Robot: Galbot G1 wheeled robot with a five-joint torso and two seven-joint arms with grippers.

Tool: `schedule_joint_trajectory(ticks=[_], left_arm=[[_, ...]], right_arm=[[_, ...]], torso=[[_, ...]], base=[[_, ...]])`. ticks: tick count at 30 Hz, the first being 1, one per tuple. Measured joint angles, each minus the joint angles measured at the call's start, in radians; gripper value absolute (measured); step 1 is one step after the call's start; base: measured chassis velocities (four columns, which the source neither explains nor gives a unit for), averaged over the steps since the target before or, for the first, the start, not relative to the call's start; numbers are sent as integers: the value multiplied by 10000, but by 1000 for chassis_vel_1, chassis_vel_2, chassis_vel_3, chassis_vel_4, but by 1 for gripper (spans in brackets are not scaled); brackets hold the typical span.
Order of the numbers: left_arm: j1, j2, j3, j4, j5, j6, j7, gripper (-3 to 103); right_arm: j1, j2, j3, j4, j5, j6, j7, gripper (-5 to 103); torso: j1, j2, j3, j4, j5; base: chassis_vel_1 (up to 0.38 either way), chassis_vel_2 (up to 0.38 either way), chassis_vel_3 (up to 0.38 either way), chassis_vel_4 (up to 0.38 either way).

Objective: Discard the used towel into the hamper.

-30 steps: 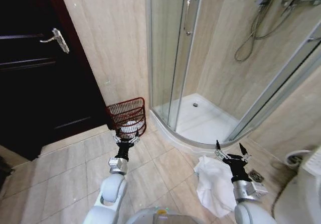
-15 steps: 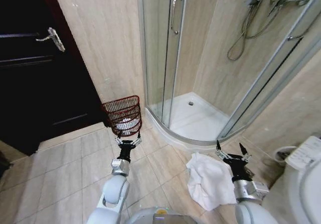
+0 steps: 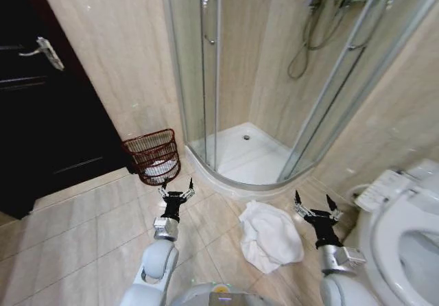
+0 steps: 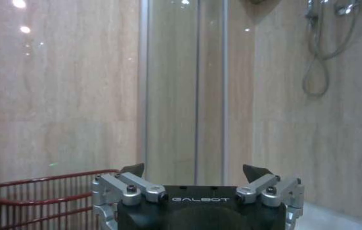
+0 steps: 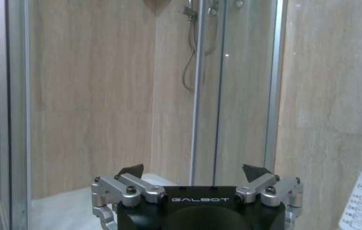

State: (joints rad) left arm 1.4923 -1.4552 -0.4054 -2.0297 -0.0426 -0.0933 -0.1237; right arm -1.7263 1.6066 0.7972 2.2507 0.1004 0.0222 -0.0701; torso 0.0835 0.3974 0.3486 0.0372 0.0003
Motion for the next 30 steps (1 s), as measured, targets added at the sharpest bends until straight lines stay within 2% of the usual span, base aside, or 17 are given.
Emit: schedule_joint_trajectory(ticks=[10, 21, 30], left_arm=[[-125, 244, 51, 15, -818, -195, 133, 100], [-308, 465, 64, 110, -985, -291, 101, 100], [-338, 607, 68, 99, -1069, -216, -417, 100]], right_arm=[[-35, 12, -53, 75, -211, 270, 37, 100], [-110, 15, -61, 448, -400, 259, 43, 100], [-226, 18, -73, 677, -477, 227, 25, 100]], torso=[[24, 60, 33, 1, -4], [166, 407, 239, 2, -4], [290, 761, 470, 2, -4]], base=[[2, -14, 5, 4], [-5, -2, -3, -2], [-18, -25, -23, -18]])
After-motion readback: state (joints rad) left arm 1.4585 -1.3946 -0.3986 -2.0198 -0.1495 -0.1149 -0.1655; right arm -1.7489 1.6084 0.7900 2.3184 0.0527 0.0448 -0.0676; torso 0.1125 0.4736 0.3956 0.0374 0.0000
